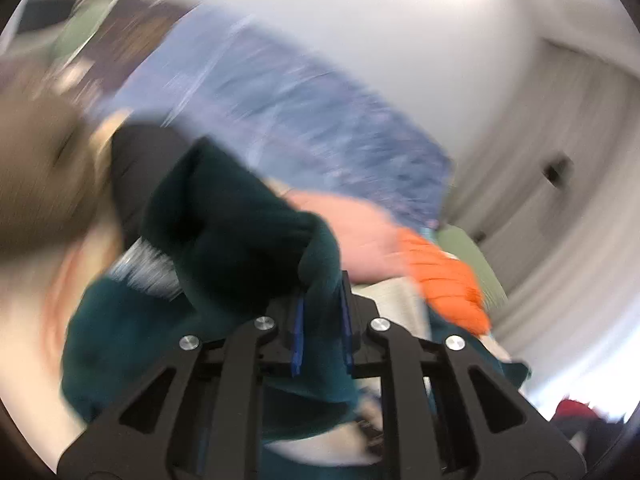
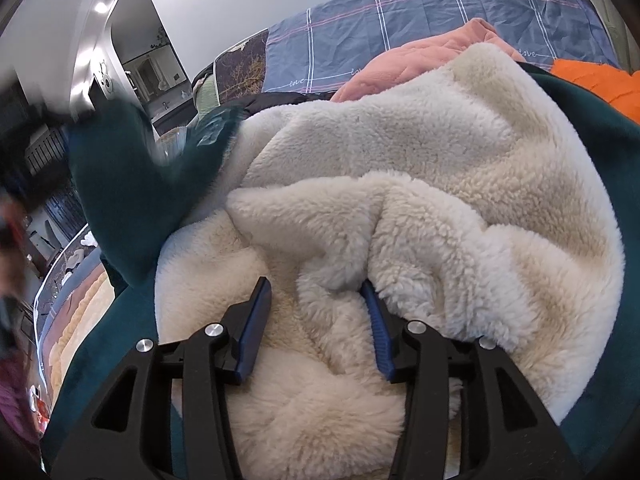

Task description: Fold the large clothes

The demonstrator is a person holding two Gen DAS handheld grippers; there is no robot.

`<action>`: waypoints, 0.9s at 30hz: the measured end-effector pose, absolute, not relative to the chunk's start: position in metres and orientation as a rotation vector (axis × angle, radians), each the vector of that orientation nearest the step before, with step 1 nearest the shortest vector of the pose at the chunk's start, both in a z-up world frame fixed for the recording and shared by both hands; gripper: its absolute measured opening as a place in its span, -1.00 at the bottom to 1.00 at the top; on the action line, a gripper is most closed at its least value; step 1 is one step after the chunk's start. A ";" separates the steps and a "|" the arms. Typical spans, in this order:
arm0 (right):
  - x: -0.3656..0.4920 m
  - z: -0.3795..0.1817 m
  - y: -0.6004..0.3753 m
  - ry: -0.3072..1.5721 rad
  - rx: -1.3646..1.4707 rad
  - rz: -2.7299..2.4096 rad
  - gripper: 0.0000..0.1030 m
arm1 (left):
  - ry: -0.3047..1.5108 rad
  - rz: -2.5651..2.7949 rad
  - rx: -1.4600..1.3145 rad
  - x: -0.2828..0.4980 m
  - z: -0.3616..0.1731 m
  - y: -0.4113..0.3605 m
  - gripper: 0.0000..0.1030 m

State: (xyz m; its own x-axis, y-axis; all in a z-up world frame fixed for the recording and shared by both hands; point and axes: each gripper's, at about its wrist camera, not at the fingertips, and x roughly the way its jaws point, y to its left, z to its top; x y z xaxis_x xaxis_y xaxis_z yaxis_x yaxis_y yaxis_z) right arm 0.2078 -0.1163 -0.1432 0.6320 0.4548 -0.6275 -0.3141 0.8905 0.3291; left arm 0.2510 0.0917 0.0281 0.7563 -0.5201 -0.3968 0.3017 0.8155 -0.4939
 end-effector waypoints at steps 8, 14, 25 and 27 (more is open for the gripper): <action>0.162 -0.091 -0.156 0.748 0.279 0.333 0.16 | 0.293 -0.625 0.028 0.186 0.083 -0.022 0.50; 0.150 -0.064 -0.212 0.724 0.364 0.310 0.32 | 0.460 -0.474 0.036 0.190 0.009 0.026 0.50; 0.196 -0.079 -0.198 0.801 0.380 0.174 -0.11 | 0.617 -0.153 -0.319 0.207 -0.063 0.196 0.67; 0.200 -0.076 -0.187 0.804 0.325 0.157 -0.64 | 0.643 -0.158 -0.517 0.214 -0.081 0.230 0.67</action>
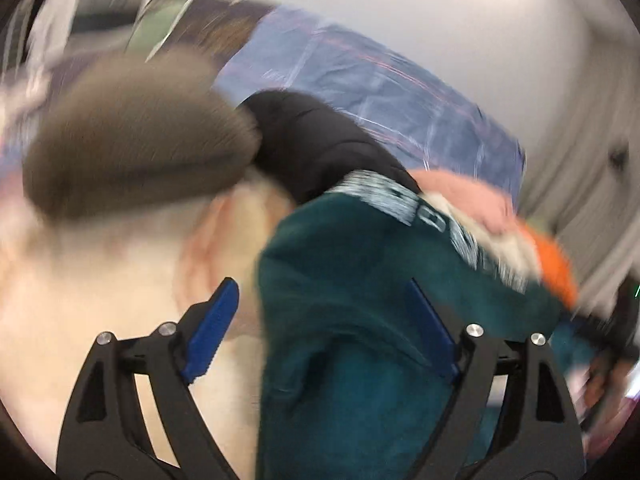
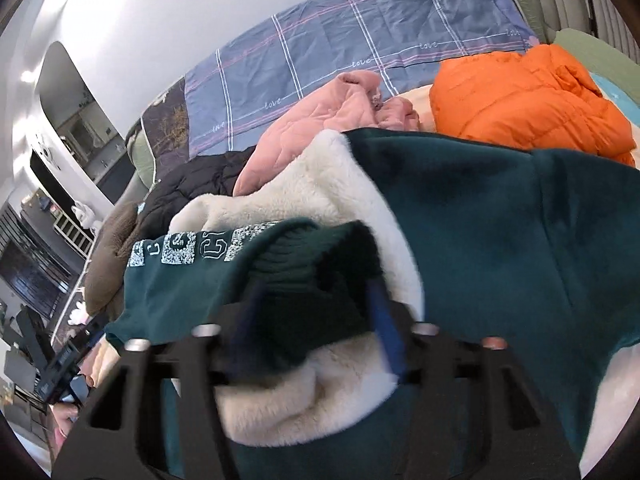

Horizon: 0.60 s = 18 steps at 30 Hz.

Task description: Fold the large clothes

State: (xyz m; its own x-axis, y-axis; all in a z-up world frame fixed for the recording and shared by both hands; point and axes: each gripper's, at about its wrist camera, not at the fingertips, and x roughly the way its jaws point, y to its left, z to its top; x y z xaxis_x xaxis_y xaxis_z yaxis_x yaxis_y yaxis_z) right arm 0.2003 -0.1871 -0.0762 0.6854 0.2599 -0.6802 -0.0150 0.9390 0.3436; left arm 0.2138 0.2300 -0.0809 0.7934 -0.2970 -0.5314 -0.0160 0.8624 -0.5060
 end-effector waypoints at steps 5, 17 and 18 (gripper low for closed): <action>0.184 -0.021 -0.184 0.635 0.322 0.177 -0.96 | 0.671 -0.261 -0.775 0.217 -0.110 0.261 0.63; 0.188 -0.076 -0.280 0.838 0.351 -0.185 -0.91 | 0.687 -0.327 -0.480 0.202 -0.091 0.232 -0.12; 0.184 -0.083 -0.289 0.847 0.369 -0.217 -0.89 | 0.704 -0.325 -0.461 0.203 -0.094 0.229 -0.37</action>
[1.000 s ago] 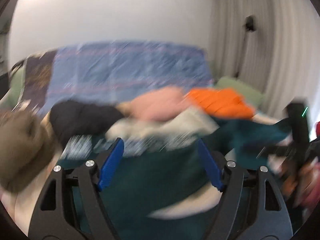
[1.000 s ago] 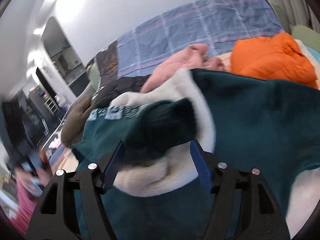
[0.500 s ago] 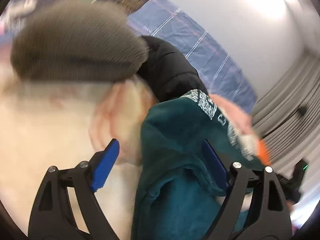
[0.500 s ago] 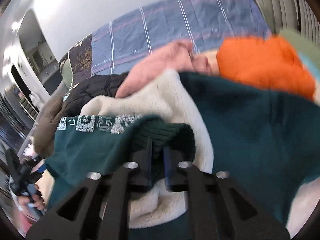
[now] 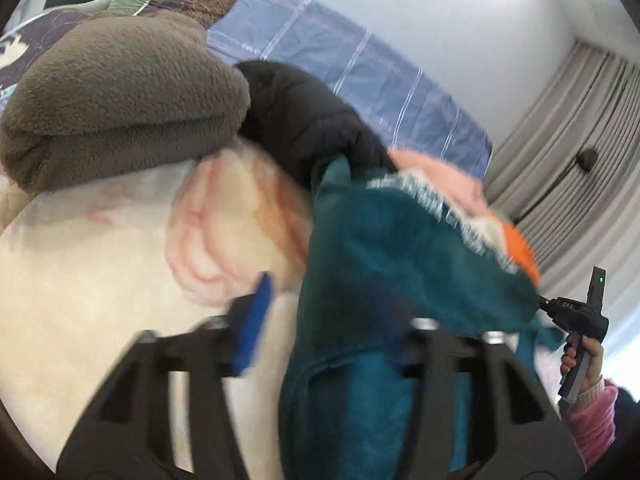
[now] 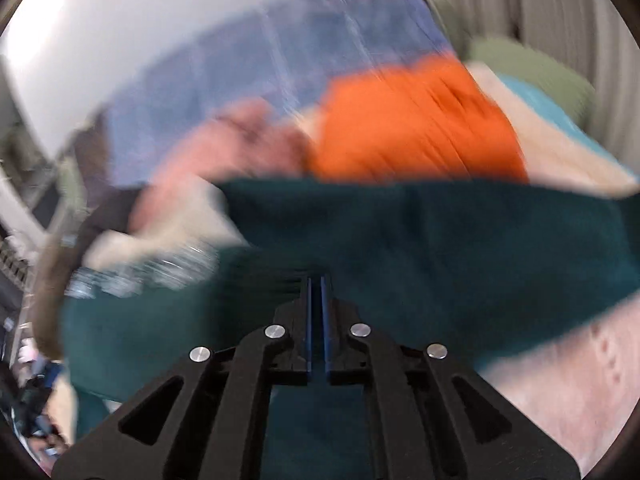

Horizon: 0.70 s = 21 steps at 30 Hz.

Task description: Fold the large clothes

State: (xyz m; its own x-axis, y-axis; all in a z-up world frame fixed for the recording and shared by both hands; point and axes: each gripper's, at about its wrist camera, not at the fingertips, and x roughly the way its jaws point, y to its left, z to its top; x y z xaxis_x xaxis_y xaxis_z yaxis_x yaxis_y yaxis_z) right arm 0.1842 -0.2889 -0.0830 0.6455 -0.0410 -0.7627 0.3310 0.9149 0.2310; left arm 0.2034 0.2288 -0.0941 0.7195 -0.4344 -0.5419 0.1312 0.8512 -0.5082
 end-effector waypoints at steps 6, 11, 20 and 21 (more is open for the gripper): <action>0.168 -0.052 -0.280 0.725 0.336 -0.166 -0.69 | 0.731 -0.298 -0.403 0.203 -0.100 0.219 -0.56; 0.174 -0.024 -0.229 0.627 0.209 -0.027 -0.12 | 0.672 -0.270 -0.460 0.211 -0.075 0.228 -0.11; 0.200 -0.088 -0.260 0.788 0.451 -0.159 -0.76 | 0.898 -0.302 -0.437 0.337 -0.090 0.198 -0.12; 0.195 -0.084 -0.259 0.759 0.430 -0.140 -0.81 | 0.906 -0.321 -0.447 0.341 -0.092 0.197 -0.71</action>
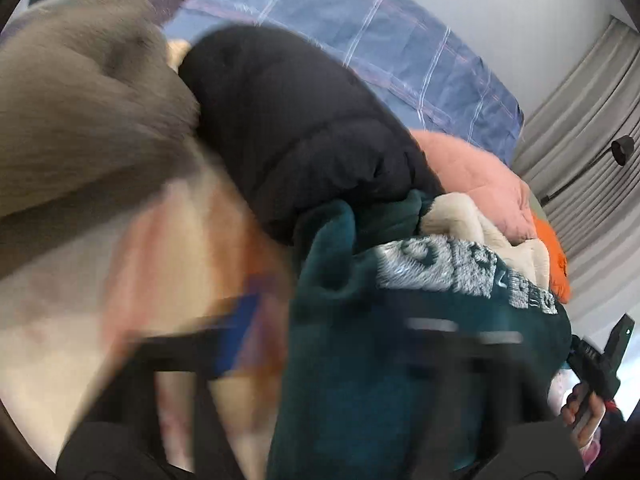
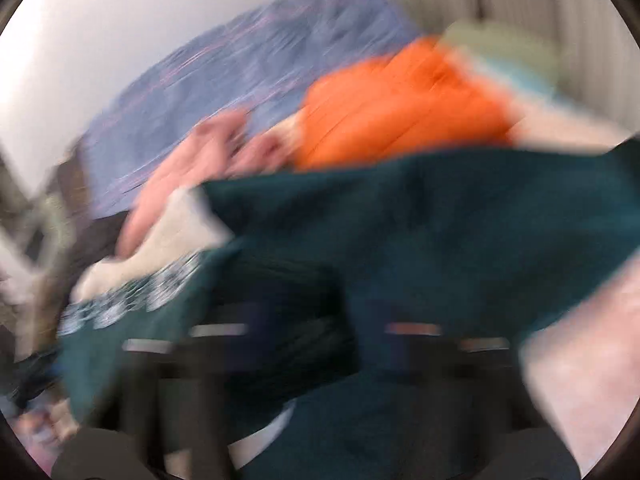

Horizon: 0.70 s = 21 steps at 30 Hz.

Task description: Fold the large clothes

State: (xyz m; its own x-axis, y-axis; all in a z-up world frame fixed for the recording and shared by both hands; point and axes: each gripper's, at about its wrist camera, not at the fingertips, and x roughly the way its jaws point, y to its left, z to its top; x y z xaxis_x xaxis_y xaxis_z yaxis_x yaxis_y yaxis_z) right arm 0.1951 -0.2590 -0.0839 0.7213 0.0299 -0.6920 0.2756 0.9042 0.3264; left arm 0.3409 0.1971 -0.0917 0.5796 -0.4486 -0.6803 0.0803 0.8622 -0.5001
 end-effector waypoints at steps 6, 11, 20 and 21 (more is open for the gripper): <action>0.164 -0.055 -0.285 0.579 0.365 -0.240 -1.00 | 0.710 -0.279 -0.503 0.309 -0.088 0.206 -0.68; 0.172 -0.099 -0.302 0.759 0.444 -0.209 -0.98 | 0.715 -0.237 -0.579 0.305 -0.096 0.228 -0.32; 0.169 -0.063 -0.299 0.624 0.611 0.047 0.25 | 0.597 -0.359 -0.467 0.261 -0.022 0.188 0.00; 0.185 -0.066 -0.286 0.693 0.577 0.099 0.17 | 0.612 -0.384 -0.445 0.259 -0.024 0.174 0.05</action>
